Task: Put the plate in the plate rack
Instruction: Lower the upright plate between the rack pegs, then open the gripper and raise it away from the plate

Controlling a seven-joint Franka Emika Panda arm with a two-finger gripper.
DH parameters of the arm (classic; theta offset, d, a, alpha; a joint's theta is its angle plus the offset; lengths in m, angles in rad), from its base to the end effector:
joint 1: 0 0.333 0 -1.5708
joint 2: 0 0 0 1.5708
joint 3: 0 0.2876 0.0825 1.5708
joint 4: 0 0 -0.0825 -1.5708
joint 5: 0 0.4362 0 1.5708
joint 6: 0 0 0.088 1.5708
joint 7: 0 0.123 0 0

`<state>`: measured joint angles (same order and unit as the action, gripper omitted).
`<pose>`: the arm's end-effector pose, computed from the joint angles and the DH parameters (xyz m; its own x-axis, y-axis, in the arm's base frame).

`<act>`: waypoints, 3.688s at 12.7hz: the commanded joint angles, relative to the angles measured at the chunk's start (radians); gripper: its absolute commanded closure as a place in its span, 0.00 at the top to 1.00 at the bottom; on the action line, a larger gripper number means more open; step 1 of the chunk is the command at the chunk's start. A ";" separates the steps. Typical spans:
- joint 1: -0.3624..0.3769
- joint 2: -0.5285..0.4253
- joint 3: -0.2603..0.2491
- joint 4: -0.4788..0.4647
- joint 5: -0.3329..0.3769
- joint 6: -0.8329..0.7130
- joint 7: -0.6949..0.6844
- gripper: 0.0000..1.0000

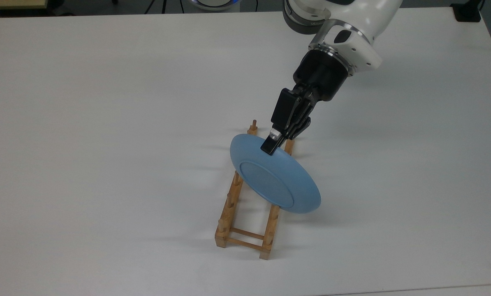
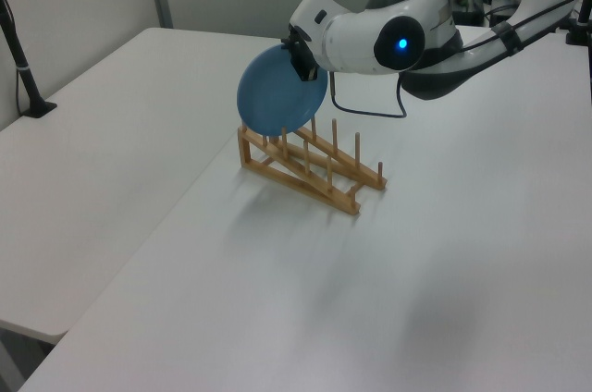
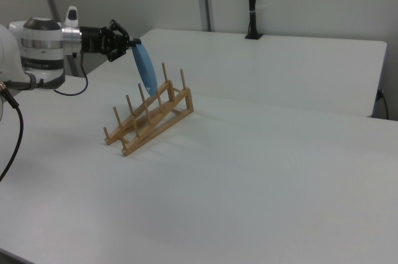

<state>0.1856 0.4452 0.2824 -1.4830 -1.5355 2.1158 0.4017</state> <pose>0.7213 0.2611 0.4350 0.6035 0.7780 0.1748 0.1415 -0.3202 0.9367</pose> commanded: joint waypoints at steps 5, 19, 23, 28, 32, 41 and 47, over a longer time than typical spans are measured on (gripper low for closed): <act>-0.015 -0.051 -0.011 -0.028 0.011 0.041 0.016 0.00; -0.060 -0.048 -0.011 0.004 0.060 0.059 -0.241 0.00; -0.058 -0.042 -0.009 0.000 0.060 0.059 -0.236 0.00; -0.054 -0.011 -0.009 -0.002 0.058 0.059 -0.210 0.00; -0.046 -0.005 -0.008 -0.003 0.058 0.059 -0.100 0.27; -0.049 -0.022 0.015 0.000 0.069 0.058 0.051 1.00; -0.072 -0.176 0.051 -0.016 0.579 0.030 0.295 1.00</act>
<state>0.1334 0.3649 0.3243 -1.4524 -1.1618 2.1461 0.6181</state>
